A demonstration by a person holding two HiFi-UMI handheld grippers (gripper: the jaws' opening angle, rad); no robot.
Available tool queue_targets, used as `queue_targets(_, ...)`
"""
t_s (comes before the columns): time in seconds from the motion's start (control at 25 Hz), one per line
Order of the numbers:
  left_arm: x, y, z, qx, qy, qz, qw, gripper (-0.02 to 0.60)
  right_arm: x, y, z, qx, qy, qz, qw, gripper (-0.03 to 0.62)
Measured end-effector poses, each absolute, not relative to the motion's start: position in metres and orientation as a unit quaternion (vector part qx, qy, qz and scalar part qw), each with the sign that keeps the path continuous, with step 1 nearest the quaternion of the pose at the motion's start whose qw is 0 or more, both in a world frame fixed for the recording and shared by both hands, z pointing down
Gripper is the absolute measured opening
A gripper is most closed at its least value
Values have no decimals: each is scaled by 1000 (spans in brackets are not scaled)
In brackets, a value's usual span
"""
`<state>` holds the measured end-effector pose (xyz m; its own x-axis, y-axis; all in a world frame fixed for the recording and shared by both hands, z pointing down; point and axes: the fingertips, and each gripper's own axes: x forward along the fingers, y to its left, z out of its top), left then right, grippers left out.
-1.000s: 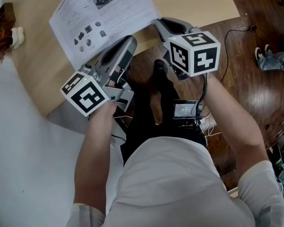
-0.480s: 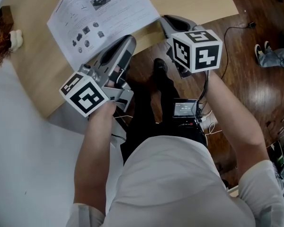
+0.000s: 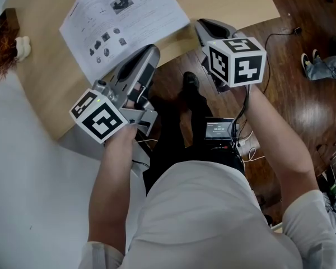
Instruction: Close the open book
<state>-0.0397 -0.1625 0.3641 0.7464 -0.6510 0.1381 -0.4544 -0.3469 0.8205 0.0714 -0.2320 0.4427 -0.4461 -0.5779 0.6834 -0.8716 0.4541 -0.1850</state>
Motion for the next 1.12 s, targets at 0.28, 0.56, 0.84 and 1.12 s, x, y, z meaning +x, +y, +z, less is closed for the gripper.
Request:
queue_targets(0.28, -54, -152, 349, 816, -353, -110, 444, 0, 68, -228, 425, 448, -813, 250, 277, 6)
queue_targets(0.56, -69, -144, 336, 820, -364, -114, 427, 0, 61, -222, 406, 447, -818, 238, 273, 6)
queue_targets(0.84, -81, -133, 316, 828, -366, -122, 406, 0, 49, -210, 385, 447, -826, 219, 266, 6)
queue_targets(1.12, -94, -120, 295, 836, -370, -129, 384, 0, 39, -201, 355, 450, -834, 192, 254, 6)
